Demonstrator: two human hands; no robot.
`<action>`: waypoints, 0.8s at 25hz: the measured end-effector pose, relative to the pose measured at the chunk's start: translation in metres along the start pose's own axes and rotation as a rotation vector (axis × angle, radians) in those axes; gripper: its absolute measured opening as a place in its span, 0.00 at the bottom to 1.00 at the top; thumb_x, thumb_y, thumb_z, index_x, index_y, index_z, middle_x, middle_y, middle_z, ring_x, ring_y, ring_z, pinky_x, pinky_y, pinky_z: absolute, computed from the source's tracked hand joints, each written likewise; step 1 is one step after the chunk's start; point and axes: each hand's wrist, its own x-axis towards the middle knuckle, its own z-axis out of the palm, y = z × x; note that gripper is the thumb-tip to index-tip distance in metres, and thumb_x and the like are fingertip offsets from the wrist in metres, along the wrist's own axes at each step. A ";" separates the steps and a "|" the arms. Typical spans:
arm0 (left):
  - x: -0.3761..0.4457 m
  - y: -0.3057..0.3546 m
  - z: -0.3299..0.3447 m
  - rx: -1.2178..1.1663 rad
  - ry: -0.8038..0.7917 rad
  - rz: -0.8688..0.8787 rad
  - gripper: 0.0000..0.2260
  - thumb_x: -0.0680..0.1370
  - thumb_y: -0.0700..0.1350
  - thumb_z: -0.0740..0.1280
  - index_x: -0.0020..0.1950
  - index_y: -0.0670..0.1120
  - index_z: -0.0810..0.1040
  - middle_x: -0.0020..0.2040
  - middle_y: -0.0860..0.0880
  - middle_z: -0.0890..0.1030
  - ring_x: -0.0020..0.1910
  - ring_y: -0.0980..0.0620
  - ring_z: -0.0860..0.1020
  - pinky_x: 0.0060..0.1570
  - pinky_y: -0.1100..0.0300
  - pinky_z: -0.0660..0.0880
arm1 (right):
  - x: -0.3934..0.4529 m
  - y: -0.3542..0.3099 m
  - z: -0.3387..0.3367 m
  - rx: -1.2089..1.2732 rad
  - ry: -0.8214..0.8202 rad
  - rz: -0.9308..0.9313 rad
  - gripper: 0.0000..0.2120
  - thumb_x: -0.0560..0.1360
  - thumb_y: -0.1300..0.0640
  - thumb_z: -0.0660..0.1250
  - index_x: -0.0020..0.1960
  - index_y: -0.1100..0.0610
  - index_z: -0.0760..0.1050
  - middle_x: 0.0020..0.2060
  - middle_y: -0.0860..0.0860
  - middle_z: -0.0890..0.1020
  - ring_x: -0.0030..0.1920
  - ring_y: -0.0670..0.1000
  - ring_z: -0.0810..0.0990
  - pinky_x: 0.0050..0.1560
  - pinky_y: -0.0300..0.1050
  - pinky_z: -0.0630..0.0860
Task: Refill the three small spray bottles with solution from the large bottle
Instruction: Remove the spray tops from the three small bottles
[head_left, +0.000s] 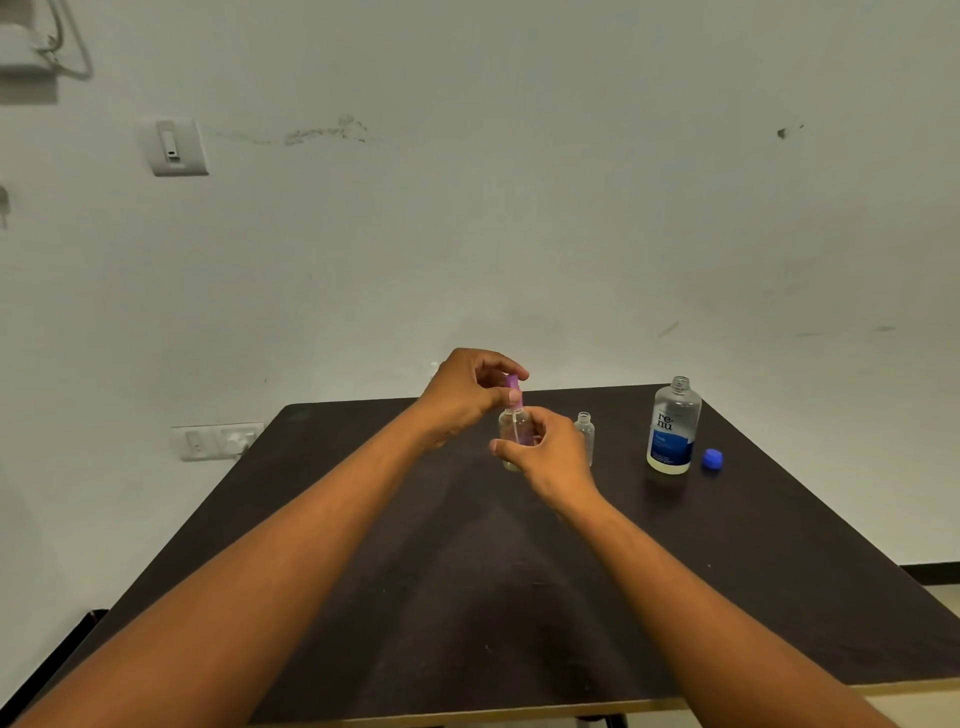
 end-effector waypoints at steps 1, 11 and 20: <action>0.001 0.000 0.002 0.035 0.034 0.000 0.10 0.77 0.40 0.75 0.57 0.47 0.85 0.49 0.49 0.86 0.51 0.52 0.84 0.55 0.57 0.82 | -0.001 0.000 0.000 -0.010 0.000 -0.002 0.16 0.70 0.53 0.80 0.55 0.46 0.79 0.45 0.44 0.83 0.46 0.47 0.83 0.47 0.40 0.82; 0.019 0.009 -0.015 -0.031 0.401 -0.074 0.12 0.74 0.45 0.78 0.52 0.44 0.80 0.42 0.45 0.86 0.36 0.51 0.86 0.42 0.57 0.85 | 0.000 0.003 0.001 -0.075 -0.023 0.030 0.16 0.70 0.51 0.80 0.53 0.45 0.78 0.45 0.42 0.82 0.45 0.45 0.82 0.43 0.32 0.75; 0.039 -0.012 -0.029 -0.081 0.468 -0.143 0.10 0.75 0.43 0.78 0.52 0.42 0.81 0.41 0.46 0.86 0.33 0.52 0.85 0.34 0.66 0.81 | 0.008 0.027 0.006 -0.111 -0.046 0.052 0.14 0.69 0.53 0.81 0.50 0.47 0.78 0.43 0.42 0.81 0.44 0.46 0.81 0.46 0.36 0.78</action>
